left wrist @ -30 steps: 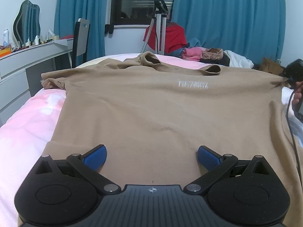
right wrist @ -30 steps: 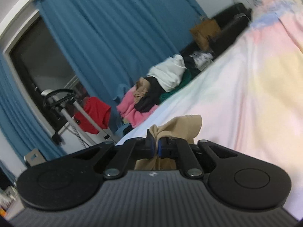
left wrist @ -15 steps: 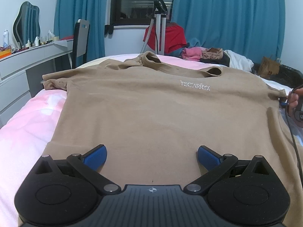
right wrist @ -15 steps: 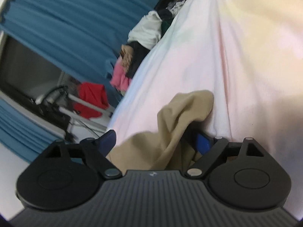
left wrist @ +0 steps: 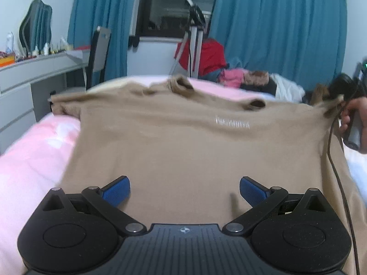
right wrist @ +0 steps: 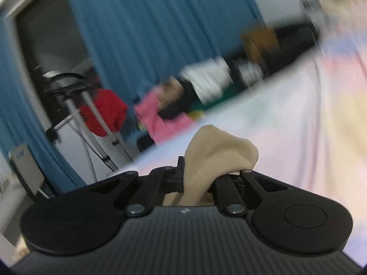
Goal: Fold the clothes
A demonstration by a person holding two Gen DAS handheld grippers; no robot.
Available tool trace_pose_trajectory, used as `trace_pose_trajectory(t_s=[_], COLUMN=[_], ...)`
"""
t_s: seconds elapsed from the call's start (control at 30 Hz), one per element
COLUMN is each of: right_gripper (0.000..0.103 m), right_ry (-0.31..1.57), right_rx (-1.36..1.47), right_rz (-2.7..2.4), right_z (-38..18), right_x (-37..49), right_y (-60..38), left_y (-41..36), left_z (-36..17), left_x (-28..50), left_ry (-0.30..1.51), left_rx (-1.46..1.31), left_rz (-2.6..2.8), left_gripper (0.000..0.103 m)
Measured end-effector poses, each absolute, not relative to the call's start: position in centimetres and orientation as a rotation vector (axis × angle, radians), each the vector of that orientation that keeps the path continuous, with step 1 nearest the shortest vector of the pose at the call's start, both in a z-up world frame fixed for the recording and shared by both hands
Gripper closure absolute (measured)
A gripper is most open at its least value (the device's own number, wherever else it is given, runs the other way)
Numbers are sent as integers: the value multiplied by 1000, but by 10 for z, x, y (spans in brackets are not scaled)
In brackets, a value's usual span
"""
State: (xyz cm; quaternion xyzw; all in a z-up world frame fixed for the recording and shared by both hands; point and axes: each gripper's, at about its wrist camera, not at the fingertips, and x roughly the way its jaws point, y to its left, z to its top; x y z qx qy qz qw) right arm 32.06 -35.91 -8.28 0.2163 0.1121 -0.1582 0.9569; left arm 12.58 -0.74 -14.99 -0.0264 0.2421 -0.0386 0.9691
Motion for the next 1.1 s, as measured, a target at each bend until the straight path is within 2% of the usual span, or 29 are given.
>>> trace_pose_trajectory(t_s=[0.13, 0.23, 0.4, 0.53, 0.6, 0.67, 0.7, 1.1], right_gripper=[95, 95, 93, 90, 72, 23, 13, 13], right_ry=[128, 133, 255, 419, 503, 525, 514, 375], right_rx=[129, -68, -232, -202, -149, -100, -86, 75], right_rz=[-244, -140, 8, 88, 153, 209, 227, 272], right_z=[-33, -27, -76, -122, -140, -145, -143, -42], right_x=[314, 319, 332, 344, 344, 338, 333, 159], right_y=[-276, -202, -104, -70, -65, -69, -71, -142], left_y=[5, 19, 61, 93, 99, 101, 100, 72], left_z=[-126, -111, -93, -93, -97, -100, -102, -97], left_x=[118, 114, 113, 118, 123, 127, 128, 108], left_ry=[430, 386, 345, 363, 386, 407, 416, 430], left_rx=[-67, -52, -109, -198, -214, -226, -227, -207], left_rz=[-64, -8, 121, 173, 180, 168, 160, 55], left_gripper=[0, 0, 0, 0, 0, 0, 0, 0])
